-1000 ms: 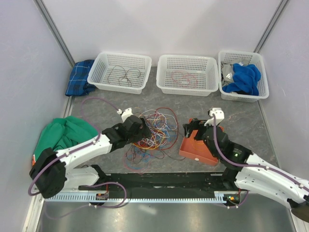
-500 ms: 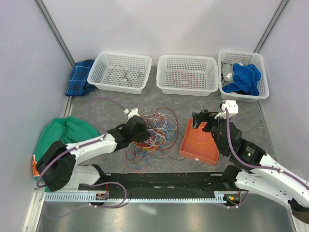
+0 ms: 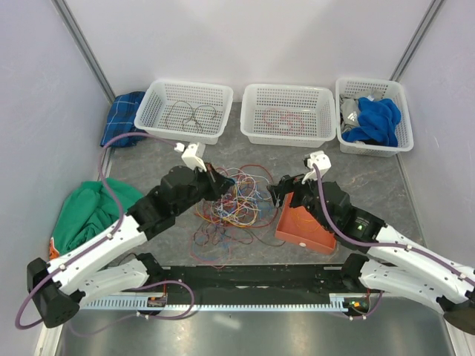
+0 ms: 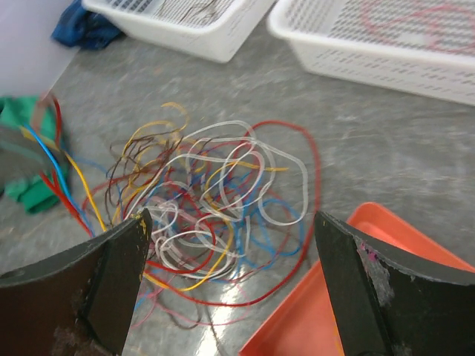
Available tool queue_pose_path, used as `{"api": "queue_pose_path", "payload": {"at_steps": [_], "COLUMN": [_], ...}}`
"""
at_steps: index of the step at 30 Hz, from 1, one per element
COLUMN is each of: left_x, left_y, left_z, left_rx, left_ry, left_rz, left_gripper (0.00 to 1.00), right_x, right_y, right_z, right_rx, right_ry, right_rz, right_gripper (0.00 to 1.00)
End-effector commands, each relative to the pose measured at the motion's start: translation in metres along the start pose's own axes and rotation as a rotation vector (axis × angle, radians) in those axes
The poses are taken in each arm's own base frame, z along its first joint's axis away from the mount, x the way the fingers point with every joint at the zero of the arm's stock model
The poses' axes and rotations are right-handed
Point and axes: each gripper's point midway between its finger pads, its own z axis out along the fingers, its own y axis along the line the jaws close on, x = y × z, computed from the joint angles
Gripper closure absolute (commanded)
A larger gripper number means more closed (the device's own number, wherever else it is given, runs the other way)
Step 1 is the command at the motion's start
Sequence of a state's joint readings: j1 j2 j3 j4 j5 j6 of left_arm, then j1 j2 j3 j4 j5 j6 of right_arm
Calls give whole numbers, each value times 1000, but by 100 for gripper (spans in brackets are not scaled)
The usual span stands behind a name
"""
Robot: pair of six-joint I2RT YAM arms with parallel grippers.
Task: Untangle the cables
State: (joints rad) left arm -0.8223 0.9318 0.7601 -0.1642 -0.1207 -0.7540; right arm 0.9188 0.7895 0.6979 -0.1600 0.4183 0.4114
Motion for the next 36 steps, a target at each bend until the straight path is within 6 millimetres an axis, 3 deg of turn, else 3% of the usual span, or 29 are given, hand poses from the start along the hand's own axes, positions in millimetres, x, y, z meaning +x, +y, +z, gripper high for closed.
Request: {"api": "queue_pose_path", "payload": {"at_steps": [1,6,9,19,27,36], "left_x": [-48,-77,-79,-57,-53,-50], "left_y": [-35,-64,-69,-73,-70,-71], "left_z": [-28,-45,-42,-10,-3,-1], "left_rx": [56,118,119,130,118,126], "left_ry": [-70,-104,-88,20,28,38], "left_rz": [136,175,191,173,169,148], "left_gripper": [98,98,98,98,98,98], "right_x": [1,-22,-40,-70,-55,-35], "right_y": [36,65,86,126,141,143], "right_z": [0,-14,-27,-30,-15,9], "right_rx": [-189,-355,-471,-636,-675,-642], "right_ry": [0,-70,-115,-172,-123,-87], "right_rz": [46,104,121,152,157,148], "right_gripper": [3,5,8,23,52,54]}}
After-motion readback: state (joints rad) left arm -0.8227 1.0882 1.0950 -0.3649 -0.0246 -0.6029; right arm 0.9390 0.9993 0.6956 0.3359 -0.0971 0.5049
